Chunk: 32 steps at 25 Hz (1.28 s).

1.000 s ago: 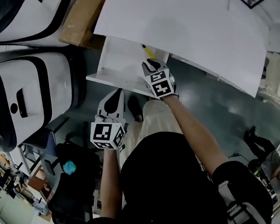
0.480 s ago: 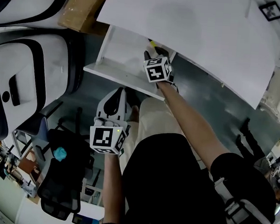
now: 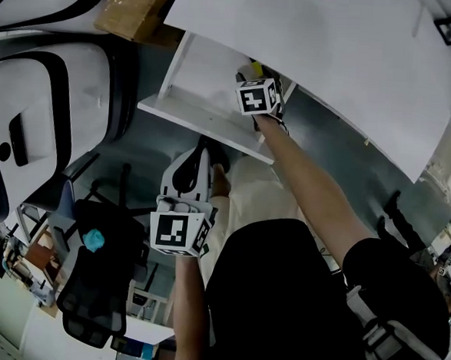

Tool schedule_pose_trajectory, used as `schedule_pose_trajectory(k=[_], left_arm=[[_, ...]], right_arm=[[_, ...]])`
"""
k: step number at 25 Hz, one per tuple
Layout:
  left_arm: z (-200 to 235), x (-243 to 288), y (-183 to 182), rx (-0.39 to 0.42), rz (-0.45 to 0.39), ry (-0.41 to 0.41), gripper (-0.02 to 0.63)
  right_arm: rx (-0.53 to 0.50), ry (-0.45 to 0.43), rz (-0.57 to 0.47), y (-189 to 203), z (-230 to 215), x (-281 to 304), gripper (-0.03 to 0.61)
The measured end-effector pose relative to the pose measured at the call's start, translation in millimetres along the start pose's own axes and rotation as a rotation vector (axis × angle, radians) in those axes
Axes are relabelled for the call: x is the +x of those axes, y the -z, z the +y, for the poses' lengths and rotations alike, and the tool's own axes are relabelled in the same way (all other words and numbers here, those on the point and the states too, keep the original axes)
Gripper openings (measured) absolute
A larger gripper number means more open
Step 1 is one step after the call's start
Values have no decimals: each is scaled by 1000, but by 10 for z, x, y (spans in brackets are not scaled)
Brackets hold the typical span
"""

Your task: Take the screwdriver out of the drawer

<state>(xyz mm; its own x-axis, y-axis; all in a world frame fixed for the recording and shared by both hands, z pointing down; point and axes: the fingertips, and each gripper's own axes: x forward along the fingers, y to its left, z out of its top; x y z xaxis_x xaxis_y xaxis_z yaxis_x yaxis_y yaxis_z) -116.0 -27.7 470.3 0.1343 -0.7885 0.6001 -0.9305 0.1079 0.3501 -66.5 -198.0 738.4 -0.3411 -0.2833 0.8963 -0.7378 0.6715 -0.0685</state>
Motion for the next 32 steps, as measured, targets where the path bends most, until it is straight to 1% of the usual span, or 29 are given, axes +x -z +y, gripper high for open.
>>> schedule_pose_trajectory(k=[3, 8, 11, 14, 17, 18, 22, 24, 25, 29, 32], left_arm=[[29, -24, 36, -5, 6, -5, 25], [89, -49, 123, -27, 25, -23, 25], [128, -44, 228, -38, 58, -33, 25], [154, -24, 269, -46, 55, -30, 25], [155, -6, 260, -45, 49, -23, 25], [153, -4, 258, -43, 49, -23, 25], [181, -14, 225, -35, 38, -34, 25], [212, -27, 216, -41, 45, -47, 25], [222, -33, 216, -47, 45, -52, 25], [221, -29, 245, -59, 40, -56, 25], [209, -14, 215, -77, 14, -65, 25]], right_arm=[[4, 6, 17, 11, -24, 109, 310], [24, -58, 63, 116, 23, 297, 332], [33, -64, 117, 222, 7, 346, 337], [39, -73, 104, 212, 39, 375, 336], [25, -72, 95, 227, 69, 370, 332], [23, -73, 98, 245, 78, 362, 315], [14, -48, 96, 272, 61, 333, 195], [11, -35, 94, 272, 46, 336, 149], [11, -33, 95, 268, 42, 338, 138], [13, -31, 103, 266, 31, 346, 131], [-12, -18, 101, 263, 21, 344, 100]])
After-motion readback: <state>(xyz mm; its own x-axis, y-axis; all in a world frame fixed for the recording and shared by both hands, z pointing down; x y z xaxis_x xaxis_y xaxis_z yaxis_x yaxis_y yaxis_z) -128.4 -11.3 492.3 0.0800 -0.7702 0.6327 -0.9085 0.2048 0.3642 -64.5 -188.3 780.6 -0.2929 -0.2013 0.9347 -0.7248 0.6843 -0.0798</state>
